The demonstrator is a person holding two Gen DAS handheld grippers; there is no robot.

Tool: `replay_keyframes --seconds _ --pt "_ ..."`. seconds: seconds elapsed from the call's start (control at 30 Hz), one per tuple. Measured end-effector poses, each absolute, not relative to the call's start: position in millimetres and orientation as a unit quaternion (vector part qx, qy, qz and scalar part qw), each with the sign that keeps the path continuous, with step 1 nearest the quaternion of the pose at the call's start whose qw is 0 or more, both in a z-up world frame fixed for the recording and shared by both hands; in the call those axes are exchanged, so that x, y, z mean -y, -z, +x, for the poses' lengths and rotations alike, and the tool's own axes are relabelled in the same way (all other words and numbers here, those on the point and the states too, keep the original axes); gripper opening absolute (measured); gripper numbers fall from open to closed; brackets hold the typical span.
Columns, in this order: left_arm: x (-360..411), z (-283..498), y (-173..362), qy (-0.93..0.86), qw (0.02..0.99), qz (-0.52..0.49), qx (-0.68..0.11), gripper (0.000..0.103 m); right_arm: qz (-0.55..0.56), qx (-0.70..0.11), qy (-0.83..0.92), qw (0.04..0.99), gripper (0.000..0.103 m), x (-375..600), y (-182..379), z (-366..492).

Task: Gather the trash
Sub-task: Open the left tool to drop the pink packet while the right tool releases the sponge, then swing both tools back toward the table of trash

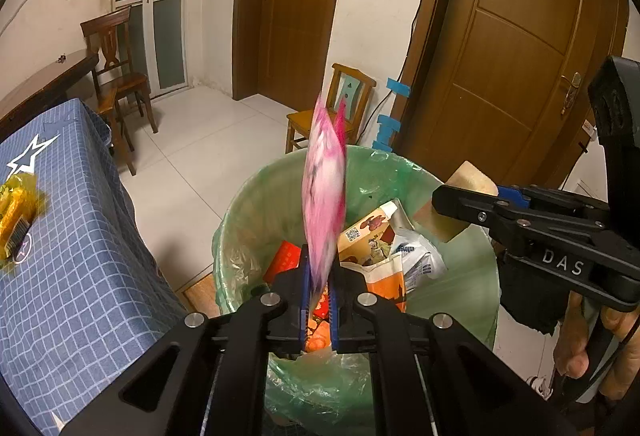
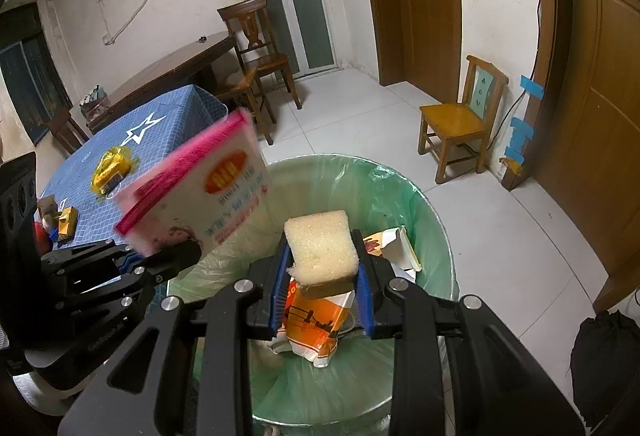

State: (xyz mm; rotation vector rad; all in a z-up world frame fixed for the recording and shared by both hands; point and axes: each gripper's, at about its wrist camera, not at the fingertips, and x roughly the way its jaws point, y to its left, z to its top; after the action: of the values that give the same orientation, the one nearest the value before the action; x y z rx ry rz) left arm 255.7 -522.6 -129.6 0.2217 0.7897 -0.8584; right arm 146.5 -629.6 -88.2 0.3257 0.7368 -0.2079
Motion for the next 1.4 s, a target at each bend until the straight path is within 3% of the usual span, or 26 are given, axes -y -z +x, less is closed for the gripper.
replay_keyframes --seconds 0.17,0.27,0.4,0.77,1.1,1.4 --pt "523 257 129 0.396 0.831 0.108 -0.375 0.011 0.162 -0.354 0.102 0.915 0.029 628 87 146" --pt "521 257 128 0.392 0.833 0.107 -0.374 0.025 0.166 -0.350 0.103 0.916 0.040 627 86 144" --pt "519 257 126 0.390 0.836 0.107 -0.372 0.030 0.168 -0.345 0.103 0.918 0.049 625 85 141" --pt "490 247 114 0.381 0.842 0.099 -0.368 0.039 0.173 -0.320 0.087 0.928 0.052 608 77 119" --pt "392 230 93 0.356 0.856 0.086 -0.365 0.057 0.156 -0.277 0.008 0.948 0.073 530 59 88" --pt "256 247 67 0.311 0.871 0.079 -0.372 0.058 0.138 -0.300 -0.073 0.941 0.073 467 65 102"
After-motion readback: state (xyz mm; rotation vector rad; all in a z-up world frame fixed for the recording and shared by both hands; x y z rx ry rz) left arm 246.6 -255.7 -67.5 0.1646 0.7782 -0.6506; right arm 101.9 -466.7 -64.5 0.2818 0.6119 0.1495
